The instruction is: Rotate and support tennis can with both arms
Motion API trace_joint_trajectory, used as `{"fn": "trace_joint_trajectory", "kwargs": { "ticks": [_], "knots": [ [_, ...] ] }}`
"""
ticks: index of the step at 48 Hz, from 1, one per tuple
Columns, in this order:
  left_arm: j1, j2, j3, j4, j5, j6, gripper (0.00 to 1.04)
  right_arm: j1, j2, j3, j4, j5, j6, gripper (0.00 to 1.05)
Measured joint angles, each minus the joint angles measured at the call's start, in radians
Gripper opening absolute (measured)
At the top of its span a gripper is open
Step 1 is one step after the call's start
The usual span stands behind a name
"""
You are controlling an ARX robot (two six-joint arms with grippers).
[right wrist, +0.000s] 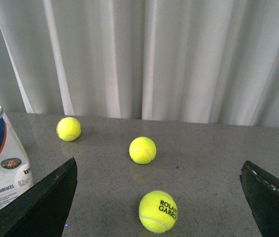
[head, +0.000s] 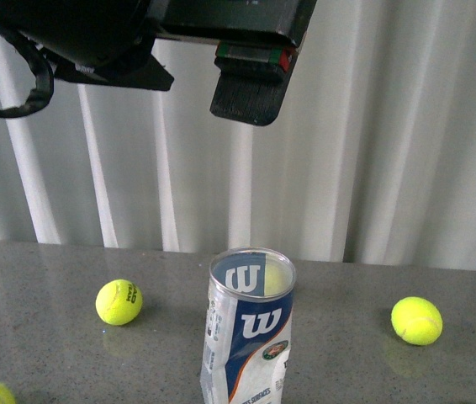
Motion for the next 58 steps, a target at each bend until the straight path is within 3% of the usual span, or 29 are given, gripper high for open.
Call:
{"fn": "trace_joint_trajectory", "kwargs": {
  "ticks": [5,8,13,25,50,54,58],
  "knots": [
    [-0.006,-0.032,-0.163,0.320,-0.302,-0.070,0.83,0.000,0.000,0.000,0.000,0.000,0.000,0.98],
    [0.017,-0.089,-0.290,0.486,-0.376,-0.094,0.72,0.000,0.000,0.000,0.000,0.000,0.000,0.98],
    [0.112,-0.241,-0.517,0.637,-0.335,-0.120,0.47,0.000,0.000,0.000,0.000,0.002,0.000,0.98],
    [0.230,-0.402,-0.765,0.688,-0.208,-0.132,0.04,0.000,0.000,0.000,0.000,0.001,0.000,0.98],
    [0.402,-0.721,-1.020,0.631,-0.051,-0.137,0.04,0.000,0.000,0.000,0.000,0.000,0.000,0.98],
    [0.465,-0.766,-1.039,0.604,0.030,-0.137,0.04,0.000,0.000,0.000,0.000,0.000,0.000,0.98],
    [0.491,-0.806,-1.052,0.579,0.042,-0.137,0.04,0.000,0.000,0.000,0.000,0.000,0.000,0.98]
  ]
}}
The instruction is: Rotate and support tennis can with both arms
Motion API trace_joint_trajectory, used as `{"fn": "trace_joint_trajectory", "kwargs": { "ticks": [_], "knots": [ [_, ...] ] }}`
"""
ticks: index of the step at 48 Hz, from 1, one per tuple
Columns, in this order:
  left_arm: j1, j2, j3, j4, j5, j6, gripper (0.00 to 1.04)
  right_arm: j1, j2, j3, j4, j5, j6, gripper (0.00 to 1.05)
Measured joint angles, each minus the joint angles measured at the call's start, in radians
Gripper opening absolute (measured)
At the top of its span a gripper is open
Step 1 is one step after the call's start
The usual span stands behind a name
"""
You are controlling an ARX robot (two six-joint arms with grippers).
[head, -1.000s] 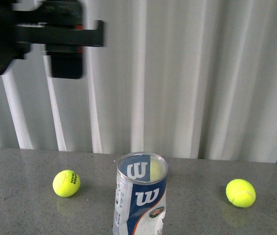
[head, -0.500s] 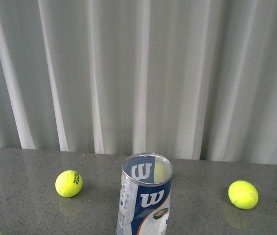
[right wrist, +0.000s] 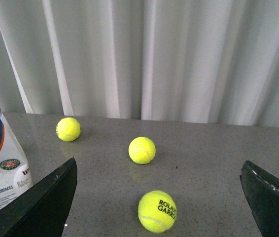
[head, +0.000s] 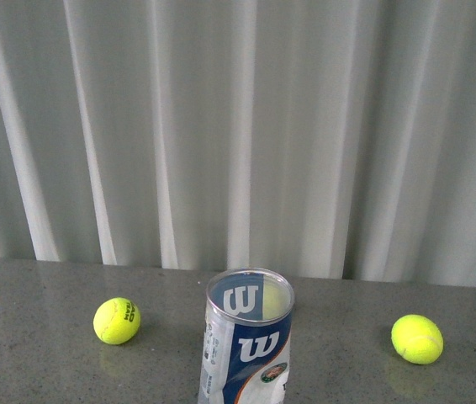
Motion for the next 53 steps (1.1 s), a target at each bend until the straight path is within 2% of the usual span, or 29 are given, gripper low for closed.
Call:
{"fn": "trace_joint_trajectory", "kwargs": {
  "ticks": [12,18,53],
  "knots": [
    [0.008,-0.119,-0.033,-0.085,0.000,0.000,0.04,0.000,0.000,0.000,0.000,0.000,0.000,0.98],
    [0.008,-0.150,-0.047,-0.074,0.003,0.000,0.04,0.000,0.000,0.000,0.000,0.000,0.000,0.98],
    [0.008,-0.449,-0.047,-0.367,0.003,0.000,0.04,0.000,0.000,0.000,0.000,0.000,0.000,0.98]
  ]
}}
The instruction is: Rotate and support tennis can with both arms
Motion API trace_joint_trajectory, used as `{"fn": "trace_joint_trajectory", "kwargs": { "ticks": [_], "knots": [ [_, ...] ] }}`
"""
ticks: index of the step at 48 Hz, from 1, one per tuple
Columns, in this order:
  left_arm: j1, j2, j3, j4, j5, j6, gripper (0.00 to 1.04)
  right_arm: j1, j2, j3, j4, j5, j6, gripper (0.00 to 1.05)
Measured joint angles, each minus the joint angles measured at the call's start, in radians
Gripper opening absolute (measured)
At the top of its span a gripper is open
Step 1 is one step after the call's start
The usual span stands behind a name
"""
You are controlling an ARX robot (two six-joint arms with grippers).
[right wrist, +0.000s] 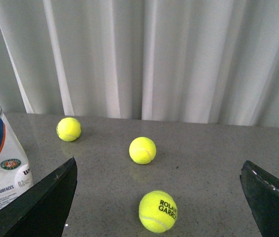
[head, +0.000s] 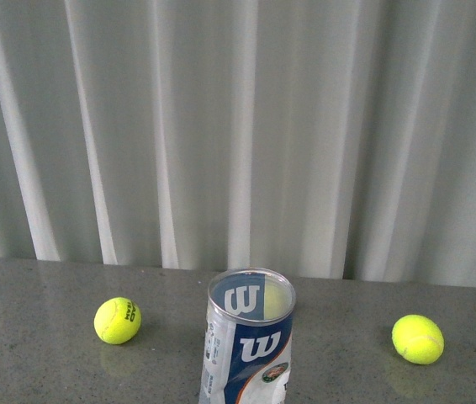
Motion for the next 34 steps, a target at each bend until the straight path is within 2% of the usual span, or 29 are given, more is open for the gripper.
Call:
{"fn": "trace_joint_trajectory", "kwargs": {
  "ticks": [4,14,18,34],
  "knots": [
    [0.000,-0.086,0.000,-0.120,0.001,0.000,0.04,0.000,0.000,0.000,0.000,0.000,0.000,0.98],
    [0.000,-0.126,0.000,-0.134,0.000,0.000,0.04,0.000,0.000,0.000,0.000,0.000,0.000,0.98],
    [0.000,-0.126,0.000,-0.134,0.001,0.000,0.24,0.000,0.000,0.000,0.000,0.000,0.000,0.98],
    [0.000,-0.126,0.000,-0.134,0.001,-0.001,0.79,0.000,0.000,0.000,0.000,0.000,0.000,0.98]
  ]
}}
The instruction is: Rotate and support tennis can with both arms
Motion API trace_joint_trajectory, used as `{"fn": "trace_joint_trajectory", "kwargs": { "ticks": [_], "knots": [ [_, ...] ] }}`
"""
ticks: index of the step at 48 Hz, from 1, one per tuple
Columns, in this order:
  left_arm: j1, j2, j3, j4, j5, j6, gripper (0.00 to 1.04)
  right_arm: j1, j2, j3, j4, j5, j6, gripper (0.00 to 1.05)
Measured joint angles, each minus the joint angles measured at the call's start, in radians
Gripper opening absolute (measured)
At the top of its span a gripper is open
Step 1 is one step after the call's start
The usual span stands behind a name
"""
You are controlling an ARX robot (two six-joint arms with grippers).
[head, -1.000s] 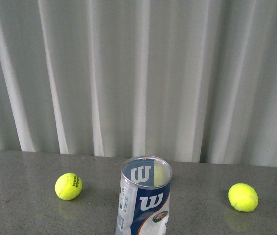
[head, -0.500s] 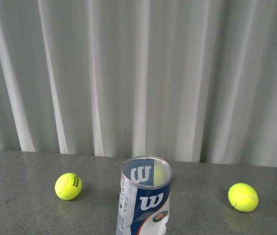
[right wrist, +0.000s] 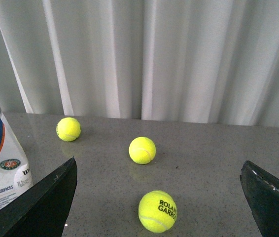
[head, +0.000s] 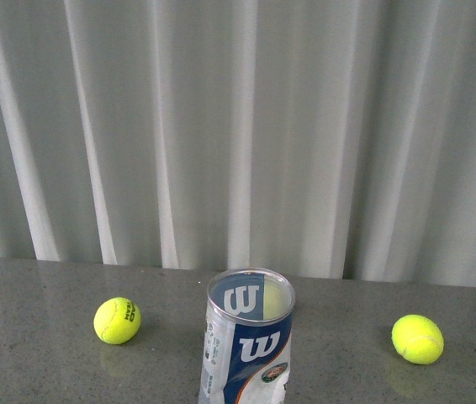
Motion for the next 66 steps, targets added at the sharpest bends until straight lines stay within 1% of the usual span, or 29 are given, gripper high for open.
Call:
{"fn": "trace_joint_trajectory", "kwargs": {
  "ticks": [2,4,5,6,8,66],
  "knots": [
    [0.000,0.000,0.000,0.000,0.000,0.000,0.90,0.000,0.000,0.000,0.000,0.000,0.000,0.98],
    [0.000,0.000,0.000,0.000,0.000,0.000,0.97,0.000,0.000,0.000,0.000,0.000,0.000,0.98],
    [0.000,0.000,0.000,0.000,0.000,0.000,0.99,0.000,0.000,0.000,0.000,0.000,0.000,0.98],
    [0.000,0.000,0.000,0.000,0.000,0.001,1.00,0.000,0.000,0.000,0.000,0.000,0.000,0.98],
    [0.000,0.000,0.000,0.000,0.000,0.000,0.98,0.000,0.000,0.000,0.000,0.000,0.000,0.98],
    [0.000,0.000,0.000,0.000,0.000,0.000,0.98,0.000,0.000,0.000,0.000,0.000,0.000,0.98]
  ]
}}
